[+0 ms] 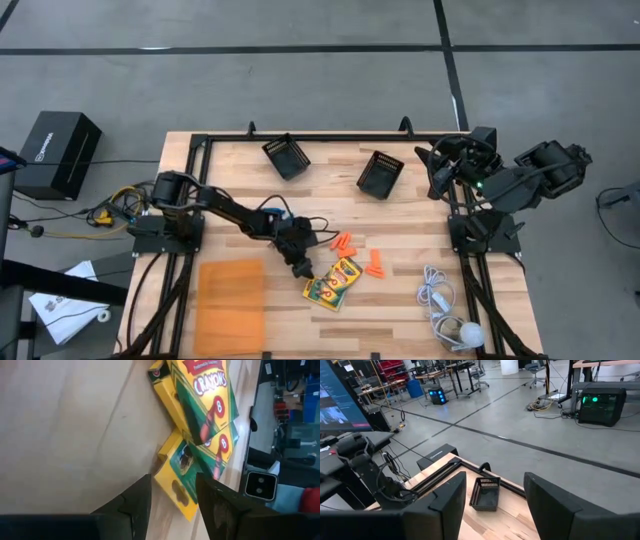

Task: Pick & Place School Supplies
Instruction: Put the crayon box into the orange transparent bin

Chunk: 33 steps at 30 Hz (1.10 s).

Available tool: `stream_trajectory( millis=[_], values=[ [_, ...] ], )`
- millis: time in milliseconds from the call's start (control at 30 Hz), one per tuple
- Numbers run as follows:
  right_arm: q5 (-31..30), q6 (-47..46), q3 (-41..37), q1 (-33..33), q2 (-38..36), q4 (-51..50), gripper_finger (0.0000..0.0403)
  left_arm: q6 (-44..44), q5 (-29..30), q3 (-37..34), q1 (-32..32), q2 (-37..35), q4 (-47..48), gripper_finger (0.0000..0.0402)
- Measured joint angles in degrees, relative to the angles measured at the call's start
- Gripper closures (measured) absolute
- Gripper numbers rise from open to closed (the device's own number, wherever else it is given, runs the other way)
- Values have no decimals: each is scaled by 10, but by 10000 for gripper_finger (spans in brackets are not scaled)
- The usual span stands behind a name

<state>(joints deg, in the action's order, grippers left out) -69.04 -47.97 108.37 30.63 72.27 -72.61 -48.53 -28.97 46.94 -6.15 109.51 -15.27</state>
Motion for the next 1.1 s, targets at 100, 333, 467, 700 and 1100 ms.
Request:
stream_trajectory(
  millis=[100,333,467,700,1100],
  values=[
    [0,2,8,0,0,0,209,-18,-5,1,-6,15,-28,254],
    [0,18,23,0,0,1,214,-32,-14,2,-15,25,-53,256],
    [0,48,24,0,0,21,216,-25,-22,2,-1,25,-51,257],
    [0,55,24,0,0,30,211,35,-12,-2,64,0,-21,257],
    [0,73,24,0,0,46,214,111,9,-1,33,3,38,257]
  ],
)
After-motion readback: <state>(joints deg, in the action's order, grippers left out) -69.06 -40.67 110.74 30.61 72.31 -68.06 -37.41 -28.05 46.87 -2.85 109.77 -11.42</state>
